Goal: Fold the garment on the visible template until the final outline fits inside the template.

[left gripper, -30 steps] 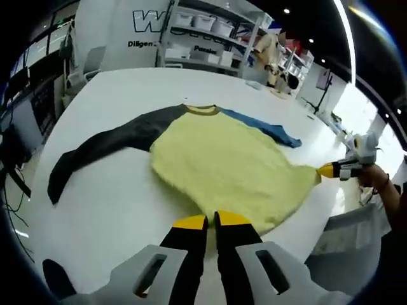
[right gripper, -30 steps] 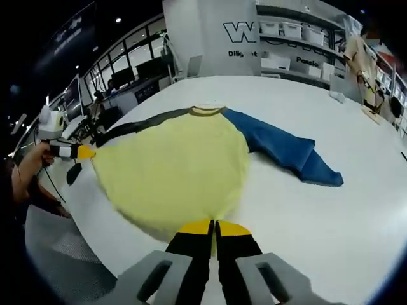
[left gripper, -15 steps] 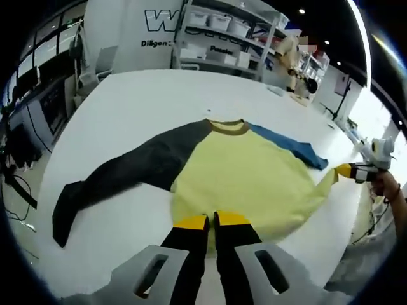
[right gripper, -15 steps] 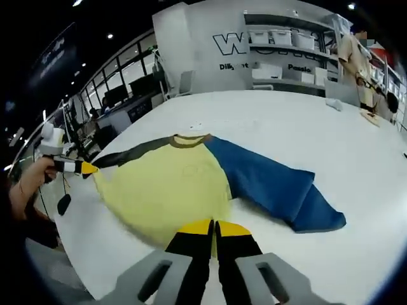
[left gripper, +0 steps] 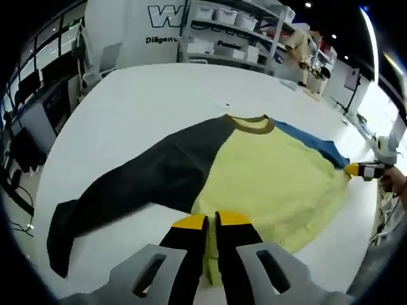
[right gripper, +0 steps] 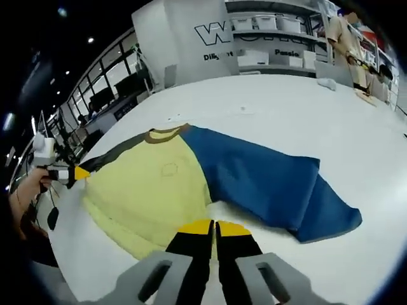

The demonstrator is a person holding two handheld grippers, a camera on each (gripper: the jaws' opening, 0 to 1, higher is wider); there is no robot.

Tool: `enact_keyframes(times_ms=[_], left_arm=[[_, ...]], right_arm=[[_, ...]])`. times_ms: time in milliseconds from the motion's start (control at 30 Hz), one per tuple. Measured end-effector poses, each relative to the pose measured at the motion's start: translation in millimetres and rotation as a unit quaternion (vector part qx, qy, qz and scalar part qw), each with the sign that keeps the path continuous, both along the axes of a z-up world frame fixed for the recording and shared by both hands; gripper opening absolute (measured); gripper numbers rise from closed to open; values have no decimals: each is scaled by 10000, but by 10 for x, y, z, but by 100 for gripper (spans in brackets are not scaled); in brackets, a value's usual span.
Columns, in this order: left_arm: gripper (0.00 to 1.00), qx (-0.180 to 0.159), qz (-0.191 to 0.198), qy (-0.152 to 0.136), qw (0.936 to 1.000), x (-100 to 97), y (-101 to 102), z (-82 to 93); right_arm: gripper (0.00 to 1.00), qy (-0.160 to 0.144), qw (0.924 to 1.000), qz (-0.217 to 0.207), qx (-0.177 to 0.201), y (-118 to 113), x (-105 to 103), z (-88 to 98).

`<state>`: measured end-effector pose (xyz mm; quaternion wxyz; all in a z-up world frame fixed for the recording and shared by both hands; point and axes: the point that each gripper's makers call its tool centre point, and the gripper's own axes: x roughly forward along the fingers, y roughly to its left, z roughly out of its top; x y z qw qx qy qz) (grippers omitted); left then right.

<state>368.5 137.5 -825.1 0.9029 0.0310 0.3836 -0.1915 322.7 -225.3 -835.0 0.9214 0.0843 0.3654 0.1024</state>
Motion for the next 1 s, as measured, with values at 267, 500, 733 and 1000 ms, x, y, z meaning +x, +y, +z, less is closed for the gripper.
enact_keyframes(times_ms=[267,500,733,1000], left_arm=[[27,-33,-367,-12,9993,-165,-22,-5],[30,207,-743,-19,9970,-284,-37,-140],[28,143,-792,98,9967,-284,-65,-224],[17,112,-668,216,9975,-238,-38,-289]], right_arm=[[19,-181,9997,98,130,52,-119,139],[23,-22,9995,320,45,104,-271,38],[19,205,9996,93,148,110,-277,-66],[6,280,9995,-2,113,96,-219,-115]])
